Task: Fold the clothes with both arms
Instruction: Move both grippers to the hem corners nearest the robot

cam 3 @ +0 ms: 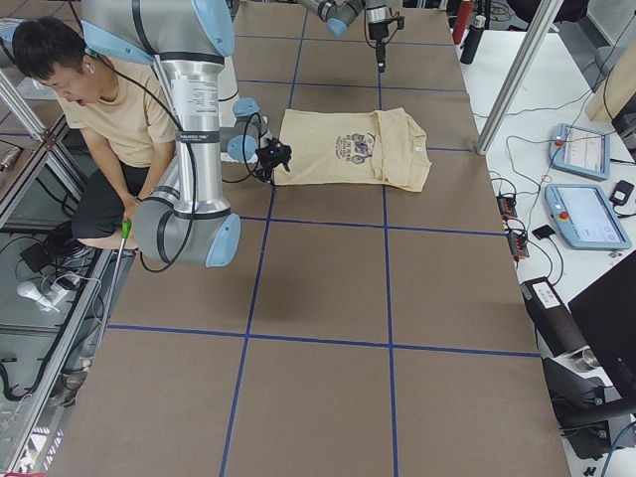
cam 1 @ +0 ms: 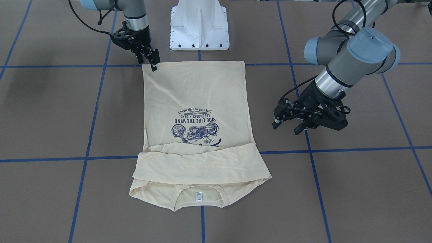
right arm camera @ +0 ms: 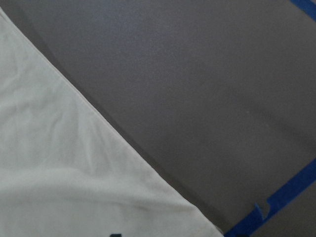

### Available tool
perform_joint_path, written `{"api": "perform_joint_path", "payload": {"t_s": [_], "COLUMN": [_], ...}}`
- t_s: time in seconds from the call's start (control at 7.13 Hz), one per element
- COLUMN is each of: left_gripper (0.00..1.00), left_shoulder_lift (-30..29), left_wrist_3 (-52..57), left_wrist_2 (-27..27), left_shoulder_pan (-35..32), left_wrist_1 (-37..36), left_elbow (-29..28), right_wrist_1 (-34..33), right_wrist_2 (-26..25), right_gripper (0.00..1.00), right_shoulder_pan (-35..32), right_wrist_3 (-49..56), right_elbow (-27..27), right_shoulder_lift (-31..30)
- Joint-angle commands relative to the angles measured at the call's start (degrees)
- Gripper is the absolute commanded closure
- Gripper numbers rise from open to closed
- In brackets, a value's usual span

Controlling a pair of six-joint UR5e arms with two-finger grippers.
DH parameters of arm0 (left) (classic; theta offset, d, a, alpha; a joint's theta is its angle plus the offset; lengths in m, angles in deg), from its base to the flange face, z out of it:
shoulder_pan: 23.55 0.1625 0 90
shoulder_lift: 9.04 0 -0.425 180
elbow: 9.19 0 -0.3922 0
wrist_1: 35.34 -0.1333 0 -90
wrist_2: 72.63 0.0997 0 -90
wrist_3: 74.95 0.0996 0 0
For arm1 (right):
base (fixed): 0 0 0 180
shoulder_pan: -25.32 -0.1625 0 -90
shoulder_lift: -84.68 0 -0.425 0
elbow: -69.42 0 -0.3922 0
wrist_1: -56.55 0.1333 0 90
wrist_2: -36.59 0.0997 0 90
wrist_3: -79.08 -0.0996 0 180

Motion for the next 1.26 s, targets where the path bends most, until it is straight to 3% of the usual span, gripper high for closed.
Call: {"api": "perform_joint_path", "payload": {"t_s": [0.0,0.14,0.56,0.7,0.84,1.12], "left_gripper": [0.17,0.17,0.16,0.16,0.16,0.16], "left_shoulder_lift": [0.01,-0.08,-0.25,-0.25,-0.34,-0.34], "left_wrist_3": [-0.2,-0.2,-0.29,-0.29,-0.29,-0.29], "left_wrist_2": [0.0,0.0,0.09,0.0,0.0,0.0], "left_shoulder_pan": [0.13,0.13,0.13,0.22,0.22,0.22], "left_wrist_1": [0.0,0.0,0.0,0.0,0.0,0.0], "left_elbow": [0.01,0.01,-0.08,-0.08,-0.08,-0.08], "right_wrist_1": [-0.12,-0.38,-0.47,-0.47,-0.56,-0.56], "right_wrist_2": [0.09,0.09,0.09,0.09,0.09,0.09], "right_gripper": [0.29,0.42,0.41,0.54,1.0,1.0], "right_shoulder_pan": [-0.02,-0.02,-0.02,0.07,-0.02,0.07], "right_wrist_3": [0.02,0.02,0.02,0.02,0.02,0.02], "right_elbow": [0.43,0.43,0.78,0.87,1.4,1.49], "right_shoulder_lift": [-0.36,-0.54,-1.59,-1.59,-1.59,-1.6]}}
